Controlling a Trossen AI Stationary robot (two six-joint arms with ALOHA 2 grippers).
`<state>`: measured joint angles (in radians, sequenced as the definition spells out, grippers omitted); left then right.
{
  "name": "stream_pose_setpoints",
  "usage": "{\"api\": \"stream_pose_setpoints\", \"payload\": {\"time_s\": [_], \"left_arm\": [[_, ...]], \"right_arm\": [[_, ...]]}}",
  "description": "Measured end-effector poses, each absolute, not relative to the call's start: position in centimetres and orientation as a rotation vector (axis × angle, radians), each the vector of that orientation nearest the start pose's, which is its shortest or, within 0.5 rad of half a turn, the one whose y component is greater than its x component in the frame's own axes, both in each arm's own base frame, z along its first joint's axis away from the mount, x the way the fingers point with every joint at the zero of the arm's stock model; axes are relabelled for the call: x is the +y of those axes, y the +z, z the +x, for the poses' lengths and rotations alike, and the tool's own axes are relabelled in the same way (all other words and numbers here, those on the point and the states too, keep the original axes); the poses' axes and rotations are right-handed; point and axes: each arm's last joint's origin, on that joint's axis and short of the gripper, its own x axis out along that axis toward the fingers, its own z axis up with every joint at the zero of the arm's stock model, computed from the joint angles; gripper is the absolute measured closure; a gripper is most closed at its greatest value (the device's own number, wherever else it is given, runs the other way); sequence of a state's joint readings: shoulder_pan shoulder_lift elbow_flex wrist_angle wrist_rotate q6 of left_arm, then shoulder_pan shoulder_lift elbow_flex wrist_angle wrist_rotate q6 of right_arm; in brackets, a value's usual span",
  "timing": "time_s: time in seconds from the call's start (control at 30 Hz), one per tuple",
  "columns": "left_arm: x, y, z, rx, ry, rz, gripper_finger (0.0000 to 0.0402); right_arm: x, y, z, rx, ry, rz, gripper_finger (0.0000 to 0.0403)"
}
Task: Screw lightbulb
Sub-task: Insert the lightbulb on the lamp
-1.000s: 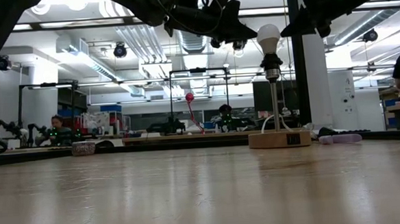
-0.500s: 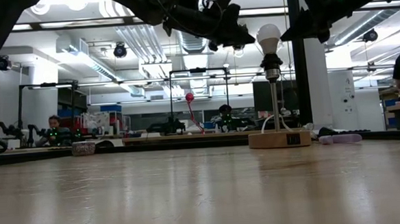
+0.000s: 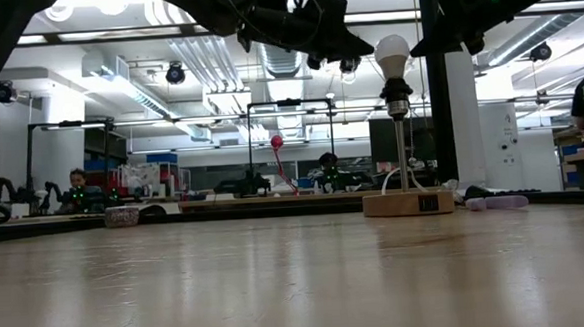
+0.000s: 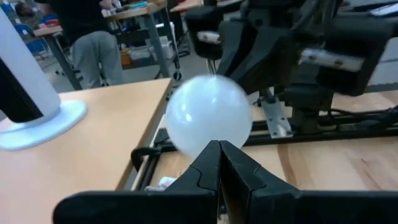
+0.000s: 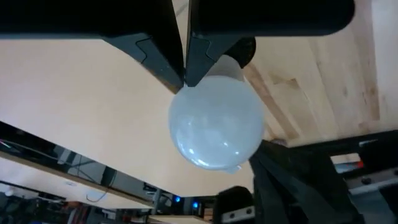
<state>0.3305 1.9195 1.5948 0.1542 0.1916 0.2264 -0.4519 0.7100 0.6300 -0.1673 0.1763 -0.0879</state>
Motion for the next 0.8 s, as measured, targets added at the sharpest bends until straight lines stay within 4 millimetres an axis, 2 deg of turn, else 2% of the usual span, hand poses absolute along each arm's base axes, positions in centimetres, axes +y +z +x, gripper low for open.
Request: {"api": "stream_pose_setpoints", "payload": {"time_s": [0.57,0.8], "left_arm": [[14.6,31.02,43.5,0.187,0.17,0.177,0.0401],[14.35,30.81,43.09,0.259,0.158,0.167,0.0401]], "right_arm": [[-7.39,28.71,15.1,0.29,-0.478,0.025,0.039],[-7.27,28.48,14.7,0.317,-0.504,0.054,0.039]]}}
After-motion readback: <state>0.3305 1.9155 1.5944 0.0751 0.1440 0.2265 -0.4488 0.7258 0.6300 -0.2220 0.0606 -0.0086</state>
